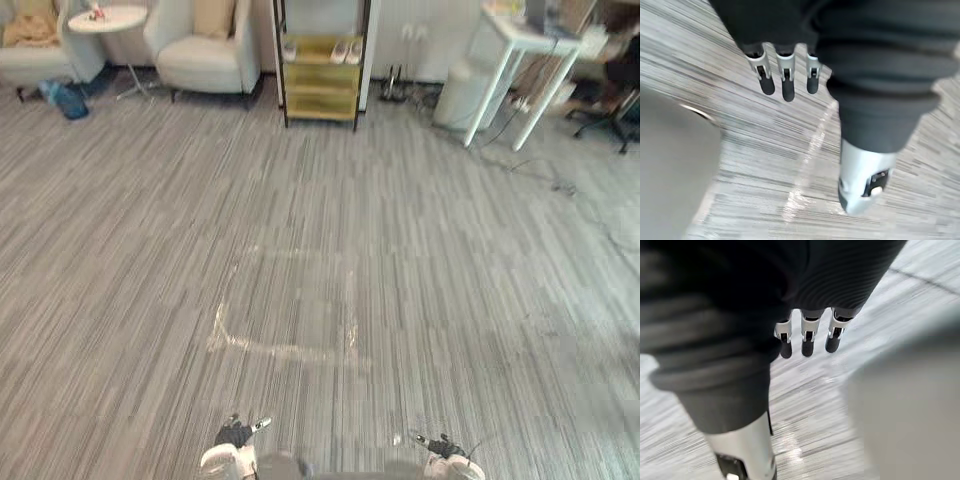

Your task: Pick up cushions and gather them together orderly.

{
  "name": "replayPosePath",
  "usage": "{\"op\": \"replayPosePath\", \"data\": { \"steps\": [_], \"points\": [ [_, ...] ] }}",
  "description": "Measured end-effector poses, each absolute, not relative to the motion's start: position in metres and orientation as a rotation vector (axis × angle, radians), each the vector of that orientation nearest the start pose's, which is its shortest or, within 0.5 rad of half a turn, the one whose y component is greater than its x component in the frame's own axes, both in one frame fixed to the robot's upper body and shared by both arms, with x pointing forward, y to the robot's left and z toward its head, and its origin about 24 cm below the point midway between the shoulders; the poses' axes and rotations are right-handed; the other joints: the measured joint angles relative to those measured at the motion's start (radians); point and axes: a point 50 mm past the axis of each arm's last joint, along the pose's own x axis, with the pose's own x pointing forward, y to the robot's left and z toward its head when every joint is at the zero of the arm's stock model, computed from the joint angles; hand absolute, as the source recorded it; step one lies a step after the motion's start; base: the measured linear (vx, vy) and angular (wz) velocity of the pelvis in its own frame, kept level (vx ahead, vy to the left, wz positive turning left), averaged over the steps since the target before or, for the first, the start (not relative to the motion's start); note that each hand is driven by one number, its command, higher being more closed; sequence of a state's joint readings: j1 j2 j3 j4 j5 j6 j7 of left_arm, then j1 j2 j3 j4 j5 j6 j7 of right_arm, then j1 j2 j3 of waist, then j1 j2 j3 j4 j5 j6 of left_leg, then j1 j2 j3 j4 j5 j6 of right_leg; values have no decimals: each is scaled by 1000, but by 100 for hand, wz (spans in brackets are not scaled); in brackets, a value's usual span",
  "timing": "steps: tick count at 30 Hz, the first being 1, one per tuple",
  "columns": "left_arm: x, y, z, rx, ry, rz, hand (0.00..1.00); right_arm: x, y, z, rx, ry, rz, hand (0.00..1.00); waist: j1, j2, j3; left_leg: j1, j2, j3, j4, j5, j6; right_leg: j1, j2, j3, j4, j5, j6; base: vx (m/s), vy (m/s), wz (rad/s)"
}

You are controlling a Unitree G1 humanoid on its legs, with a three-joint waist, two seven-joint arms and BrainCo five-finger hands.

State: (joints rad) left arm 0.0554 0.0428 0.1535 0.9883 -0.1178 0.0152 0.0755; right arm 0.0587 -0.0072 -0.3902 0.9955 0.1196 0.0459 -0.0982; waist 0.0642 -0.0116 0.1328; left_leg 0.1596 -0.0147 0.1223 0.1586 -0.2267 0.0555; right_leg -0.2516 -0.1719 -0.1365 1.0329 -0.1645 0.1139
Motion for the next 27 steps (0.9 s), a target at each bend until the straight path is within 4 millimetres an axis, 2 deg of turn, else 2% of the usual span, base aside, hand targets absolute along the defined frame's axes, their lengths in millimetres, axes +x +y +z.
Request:
{"op": "replayPosePath", "data": {
  "steps": [1,2,3,4,5,6,7,8,9,10,11,12,13,14,15,16,17,18,19,20,21,22,23,24,25,26,27],
  "points": [
    [116,190,-155,-111,1044,303,0,99,-208,-158,255,1073,-532,0,-6,1,1,24,3,-5,-13,-2,4,-13,1,-21,-31,-12,-8,529,-60,60],
    [115,190,-155,-112,1048,302,0,99,-210,-158,255,1065,-540,0,-9,5,6,72,12,-33,-45,-13,20,-48,17,-63,-149,-36,-27,456,-75,41],
    [115,189,-156,-114,1049,302,0,100,-211,-157,259,1055,-548,0,-13,8,7,88,24,-49,-51,-30,27,-66,37,-80,-280,-34,-37,537,-130,70],
    [117,187,-155,-114,1045,297,0,100,-213,-157,265,1048,-558,0,-24,9,7,92,37,-83,-50,-68,16,-76,63,-89,-511,15,-34,548,-227,93],
    [121,190,-154,-102,1033,294,0,100,-212,-158,281,1054,-572,0,-26,-15,19,119,21,-125,-61,-105,8,-77,63,-64,-760,115,-4,567,-267,99],
    [120,191,-154,-102,1040,300,0,98,-215,-158,294,1061,-593,0,-30,-9,30,146,24,-148,-68,-135,7,-76,61,-42,-783,211,-25,504,-256,72],
    [118,189,-156,-105,1051,299,0,97,-219,-158,293,1060,-607,0,-36,6,32,165,33,-168,-72,-147,17,-70,75,-41,-764,239,-49,461,-209,45],
    [112,184,-159,-120,1077,298,0,94,-228,-157,282,1059,-629,0,-43,44,27,194,66,-198,-72,-156,32,-64,106,-48,-712,185,-77,590,-223,24],
    [104,179,-162,-136,1100,300,0,96,-234,-155,275,1049,-643,0,-35,83,22,183,87,-227,-7,-133,-5,-71,115,-53,-640,120,-109,725,-266,20],
    [104,175,-161,-159,1092,311,0,97,-237,-154,282,1041,-657,0,-37,101,19,124,84,-256,159,-111,-49,-54,116,-72,-606,75,-122,606,-226,9],
    [104,175,-161,-165,1090,316,0,97,-237,-154,281,1040,-657,0,-38,103,18,94,81,-259,226,-97,-73,-42,117,-76,-606,61,-125,627,-242,26],
    [108,173,-160,-175,1077,320,0,98,-236,-153,276,1033,-647,0,-43,110,21,-37,82,-251,515,2,-204,15,124,-91,-642,35,-136,629,-194,22],
    [112,173,-158,-182,1057,319,0,102,-232,-153,267,1033,-626,0,-29,110,37,-167,125,-189,776,90,-222,104,152,-93,-699,22,-150,620,-165,14],
    [114,173,-157,-184,1048,315,0,104,-229,-153,269,1038,-617,0,-21,114,41,-198,147,-157,837,74,-194,139,163,-88,-724,19,-154,610,-100,-16],
    [119,177,-154,-176,1022,304,0,103,-226,-154,262,1045,-605,0,-4,104,49,-266,176,-86,914,31,-143,236,173,-79,-786,16,-160,592,-70,-26],
    [123,181,-152,-158,1001,299,0,107,-223,-154,273,1038,-604,0,4,80,52,-326,184,-11,878,-19,-114,317,162,-71,-843,16,-160,584,-55,-24],
    [123,182,-151,-156,998,301,0,110,-223,-153,280,1032,-607,0,7,73,54,-349,185,17,843,-38,-105,345,154,-68,-863,16,-159,542,-23,-26],
    [125,184,-150,-159,987,303,0,117,-222,-151,291,1015,-606,0,9,63,55,-400,177,78,686,-61,-87,402,129,-64,-910,15,-157,501,31,-35],
    [127,183,-149,-159,976,296,0,119,-222,-150,293,1007,-606,0,16,59,52,-420,155,101,451,-33,-93,433,104,-66,-945,0,-130,470,55,-37],
    [127,182,-149,-155,976,290,0,119,-223,-150,291,1007,-607,0,20,62,47,-421,145,100,357,-7,-100,444,100,-67,-956,-11,-111,467,115,-34],
    [126,180,-150,-156,981,284,0,116,-225,-151,286,1016,-611,0,31,75,40,-427,128,67,193,175,-109,484,96,-59,-989,-32,-72,636,191,-3],
    [126,184,-150,-142,985,282,0,107,-214,-157,301,1062,-598,0,40,43,13,-411,75,67,169,159,-91,504,59,-46,-1004,-37,-68,551,172,11],
    [126,184,-150,-138,985,281,0,105,-212,-158,303,1076,-591,0,36,33,7,-414,66,64,173,155,-76,504,49,-46,-1000,-28,-62,587,179,39],
    [126,188,-150,-129,988,283,0,96,-205,-163,311,1121,-584,0,33,14,5,-419,55,62,214,136,-46,515,31,-35,-990,-3,-32,455,137,30],
    [126,190,-150,-129,988,289,0,95,-203,-163,313,1132,-578,0,36,11,5,-419,56,64,239,125,-35,521,26,-23,-979,10,-17,712,216,18],
    [125,193,-150,-142,986,309,0,95,-200,-164,320,1131,-571,0,49,5,0,-412,64,85,338,116,-21,519,17,39,-895,72,-6,536,171,-6],
    [125,194,-150,-143,987,311,0,96,-200,-163,319,1128,-567,0,50,4,-2,-400,61,86,339,114,-17,507,19,47,-854,82,6,389,134,-19]
  ]
}}
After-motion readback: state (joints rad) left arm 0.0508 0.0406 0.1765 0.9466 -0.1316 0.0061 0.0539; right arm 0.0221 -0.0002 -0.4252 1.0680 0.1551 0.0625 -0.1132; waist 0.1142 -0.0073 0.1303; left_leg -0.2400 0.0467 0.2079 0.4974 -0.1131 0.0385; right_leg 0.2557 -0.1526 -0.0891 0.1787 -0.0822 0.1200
